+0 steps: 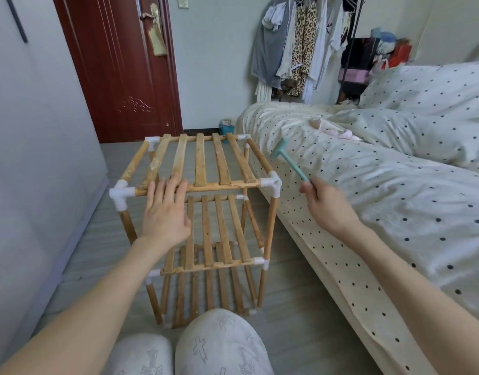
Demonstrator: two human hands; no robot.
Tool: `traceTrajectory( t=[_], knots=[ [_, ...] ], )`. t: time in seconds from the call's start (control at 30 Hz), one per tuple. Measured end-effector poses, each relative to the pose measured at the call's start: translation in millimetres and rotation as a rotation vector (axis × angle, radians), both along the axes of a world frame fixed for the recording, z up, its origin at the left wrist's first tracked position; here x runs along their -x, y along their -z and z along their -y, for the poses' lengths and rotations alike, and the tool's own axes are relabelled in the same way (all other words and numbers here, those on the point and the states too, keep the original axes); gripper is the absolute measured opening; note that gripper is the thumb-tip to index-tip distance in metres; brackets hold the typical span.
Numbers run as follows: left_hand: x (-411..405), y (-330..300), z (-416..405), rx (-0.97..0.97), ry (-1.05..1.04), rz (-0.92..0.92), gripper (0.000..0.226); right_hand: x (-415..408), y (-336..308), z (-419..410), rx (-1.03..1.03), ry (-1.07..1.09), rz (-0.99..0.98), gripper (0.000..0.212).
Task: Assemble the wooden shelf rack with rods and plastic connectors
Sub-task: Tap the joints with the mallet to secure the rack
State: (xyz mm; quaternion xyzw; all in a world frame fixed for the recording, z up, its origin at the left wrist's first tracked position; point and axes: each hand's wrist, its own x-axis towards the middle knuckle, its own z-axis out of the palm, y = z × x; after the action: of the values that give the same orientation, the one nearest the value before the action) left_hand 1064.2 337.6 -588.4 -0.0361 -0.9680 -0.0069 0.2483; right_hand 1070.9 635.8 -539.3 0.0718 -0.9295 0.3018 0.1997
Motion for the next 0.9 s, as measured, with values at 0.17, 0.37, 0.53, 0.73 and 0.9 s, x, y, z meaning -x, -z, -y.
traceTrajectory(
  t=[0.17,0.37,0.53,0.73,0.9],
  knots=[
    [0,-3,0,-0.013,-0.011,0.035,0.086,12,-41,-7,0.157,0.150,-0.303,0.032],
    [0,-1,0,0.007,-0.023,0.049,0.088,14,-11,-9,-0.043,0.119,0.227,0.031],
    [0,-1,-1,0.006,-0.033,0.040,0.087,9,-14,2,0.075,0.118,0.032,0.032],
    [0,0,-3,0.019,-0.050,0.034,0.086,5,-23,-4,0.277,0.161,-0.183,0.034],
    [-1,-1,-3,0.026,-0.056,0.055,0.087,-2,-14,-7,-0.057,0.114,0.211,0.031]
  ],
)
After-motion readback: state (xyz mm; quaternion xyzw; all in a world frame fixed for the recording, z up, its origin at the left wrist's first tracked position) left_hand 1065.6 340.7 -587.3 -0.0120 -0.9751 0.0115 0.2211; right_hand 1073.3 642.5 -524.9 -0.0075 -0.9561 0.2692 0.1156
